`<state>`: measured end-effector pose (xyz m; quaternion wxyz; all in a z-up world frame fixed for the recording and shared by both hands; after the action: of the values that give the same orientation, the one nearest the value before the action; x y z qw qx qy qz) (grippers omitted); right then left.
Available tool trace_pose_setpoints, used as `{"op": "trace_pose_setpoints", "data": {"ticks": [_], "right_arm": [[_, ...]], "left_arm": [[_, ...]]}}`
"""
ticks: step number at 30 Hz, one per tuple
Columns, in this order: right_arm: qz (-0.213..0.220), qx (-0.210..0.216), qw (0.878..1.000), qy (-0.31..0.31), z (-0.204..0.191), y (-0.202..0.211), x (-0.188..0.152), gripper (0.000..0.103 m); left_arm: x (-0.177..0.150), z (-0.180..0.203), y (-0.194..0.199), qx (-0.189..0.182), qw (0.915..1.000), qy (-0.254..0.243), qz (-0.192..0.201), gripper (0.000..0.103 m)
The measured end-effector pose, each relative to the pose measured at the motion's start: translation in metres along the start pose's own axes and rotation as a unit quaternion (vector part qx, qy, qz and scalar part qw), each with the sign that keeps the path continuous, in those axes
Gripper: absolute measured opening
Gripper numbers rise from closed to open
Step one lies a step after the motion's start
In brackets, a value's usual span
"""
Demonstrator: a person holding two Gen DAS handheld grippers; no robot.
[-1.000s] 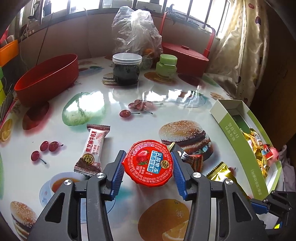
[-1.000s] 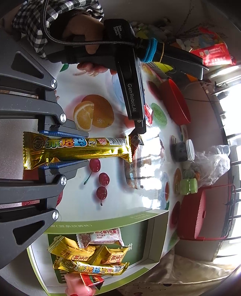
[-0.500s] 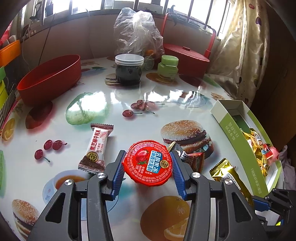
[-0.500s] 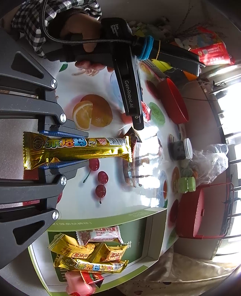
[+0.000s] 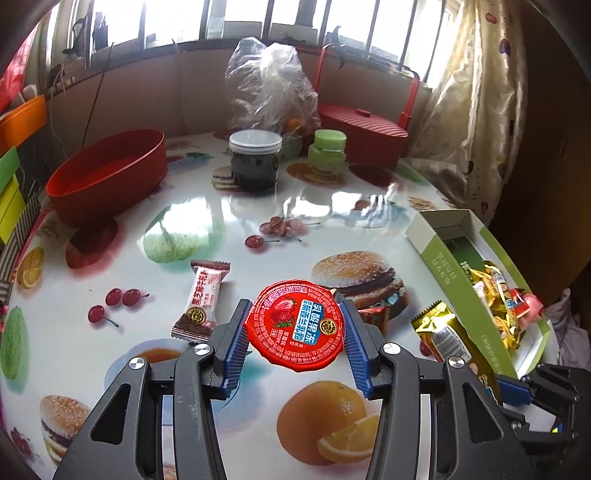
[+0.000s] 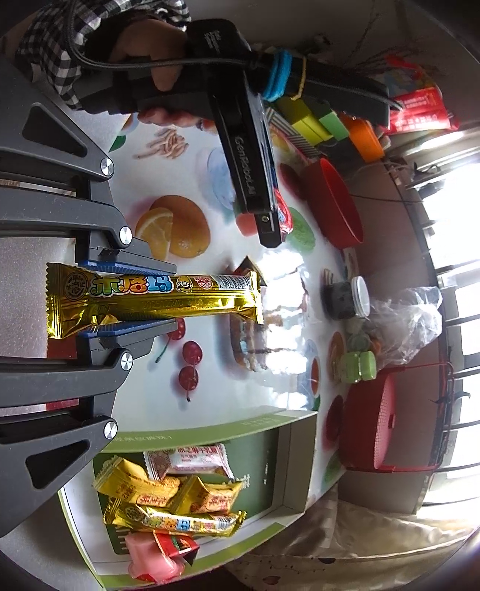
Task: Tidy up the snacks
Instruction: 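Grasp the red jelly cup with the left tool while the right tool carries the wafer bar toward the box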
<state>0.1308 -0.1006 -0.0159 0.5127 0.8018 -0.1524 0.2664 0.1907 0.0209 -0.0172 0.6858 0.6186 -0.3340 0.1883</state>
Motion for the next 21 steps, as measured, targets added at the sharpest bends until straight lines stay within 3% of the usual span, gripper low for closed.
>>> {"op": "trace_pose_setpoints", "data": {"ticks": [21], "right_arm": [[0.053, -0.015, 0.998, -0.034, 0.029, 0.042, 0.016, 0.021]], "left_arm": [[0.017, 0.056, 0.026, -0.038, 0.9979, -0.048, 0.022, 0.049]]}}
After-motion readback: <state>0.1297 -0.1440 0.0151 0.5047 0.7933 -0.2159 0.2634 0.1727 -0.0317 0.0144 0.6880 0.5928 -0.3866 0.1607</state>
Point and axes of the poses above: each gripper's, at about its wrist camera, not at the fingertips, and y roughly against the way its jaws point, z to its right, x to its top, the point moved 9 cm from there along -y, roughly the way its jaws point, and after that the axes turned 11 degrees about -y, right-handed, at the moved point
